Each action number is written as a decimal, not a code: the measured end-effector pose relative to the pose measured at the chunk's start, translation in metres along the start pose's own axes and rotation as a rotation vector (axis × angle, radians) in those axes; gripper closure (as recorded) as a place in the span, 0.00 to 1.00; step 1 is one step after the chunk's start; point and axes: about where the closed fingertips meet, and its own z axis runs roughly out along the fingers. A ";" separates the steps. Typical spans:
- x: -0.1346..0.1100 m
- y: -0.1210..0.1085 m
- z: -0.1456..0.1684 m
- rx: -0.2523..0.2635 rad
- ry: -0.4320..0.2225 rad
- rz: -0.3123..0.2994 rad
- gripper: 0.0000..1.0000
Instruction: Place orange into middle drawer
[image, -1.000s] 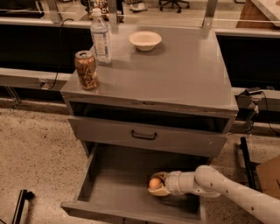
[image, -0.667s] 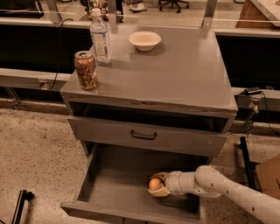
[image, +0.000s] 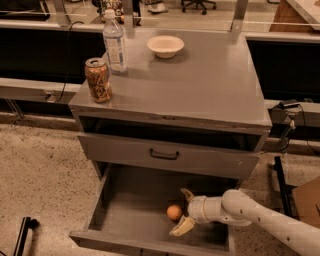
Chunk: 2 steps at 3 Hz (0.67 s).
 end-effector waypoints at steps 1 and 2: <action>-0.003 0.001 -0.004 -0.003 -0.016 -0.009 0.00; -0.010 0.001 -0.018 0.025 -0.063 -0.028 0.00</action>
Offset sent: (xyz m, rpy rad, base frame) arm -0.0039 -0.0252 0.0408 0.0891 -0.1246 -0.0381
